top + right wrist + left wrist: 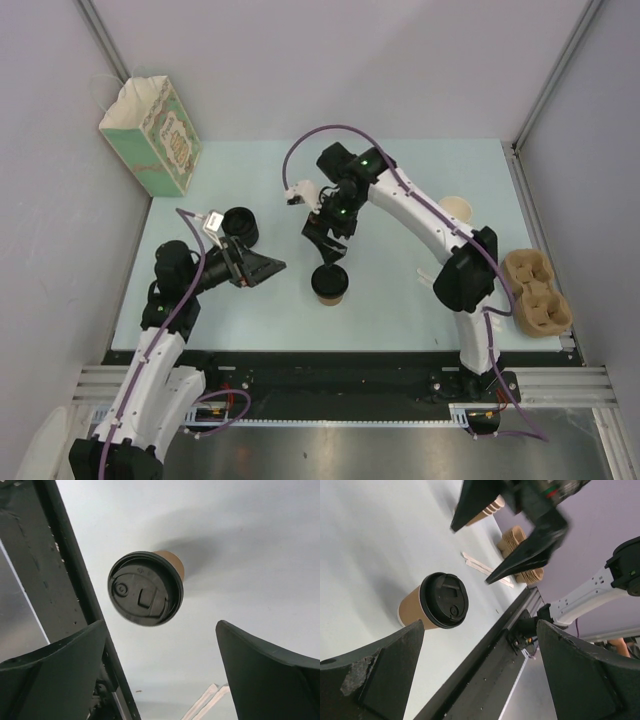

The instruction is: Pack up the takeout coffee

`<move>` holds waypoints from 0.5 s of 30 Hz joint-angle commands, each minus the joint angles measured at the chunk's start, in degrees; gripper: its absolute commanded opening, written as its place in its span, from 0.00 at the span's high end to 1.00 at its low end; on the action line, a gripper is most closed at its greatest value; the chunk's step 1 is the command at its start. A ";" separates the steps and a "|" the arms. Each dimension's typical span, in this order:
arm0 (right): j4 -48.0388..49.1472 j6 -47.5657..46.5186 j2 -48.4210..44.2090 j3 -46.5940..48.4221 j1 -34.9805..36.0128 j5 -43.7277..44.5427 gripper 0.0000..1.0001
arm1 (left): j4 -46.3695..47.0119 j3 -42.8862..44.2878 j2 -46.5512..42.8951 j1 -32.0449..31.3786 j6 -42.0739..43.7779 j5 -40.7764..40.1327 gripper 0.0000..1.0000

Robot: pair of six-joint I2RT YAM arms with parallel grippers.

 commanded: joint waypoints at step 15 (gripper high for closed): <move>12.98 17.95 -22.64 -34.88 -19.41 -42.57 0.17 | 13.28 4.73 14.94 -10.71 -3.41 12.05 0.26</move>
